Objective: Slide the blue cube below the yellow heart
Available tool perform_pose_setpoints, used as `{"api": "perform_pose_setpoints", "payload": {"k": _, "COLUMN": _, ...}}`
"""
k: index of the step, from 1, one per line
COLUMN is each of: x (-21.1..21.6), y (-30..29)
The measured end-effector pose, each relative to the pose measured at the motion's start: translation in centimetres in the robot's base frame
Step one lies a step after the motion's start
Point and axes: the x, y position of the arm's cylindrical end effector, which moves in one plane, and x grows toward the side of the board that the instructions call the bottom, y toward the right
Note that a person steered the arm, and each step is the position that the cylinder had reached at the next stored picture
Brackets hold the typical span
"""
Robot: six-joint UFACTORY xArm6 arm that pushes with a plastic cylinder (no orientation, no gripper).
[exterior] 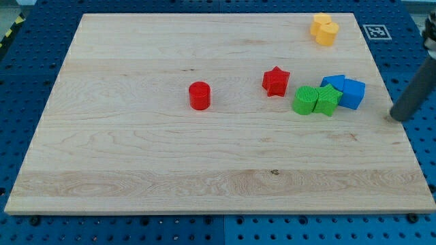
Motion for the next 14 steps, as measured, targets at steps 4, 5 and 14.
{"api": "perform_pose_setpoints", "payload": {"k": 4, "x": -1.1, "y": -5.1}}
{"api": "perform_pose_setpoints", "payload": {"k": 5, "x": -3.4, "y": -5.8}}
{"api": "perform_pose_setpoints", "payload": {"k": 14, "x": -13.5, "y": -7.2}}
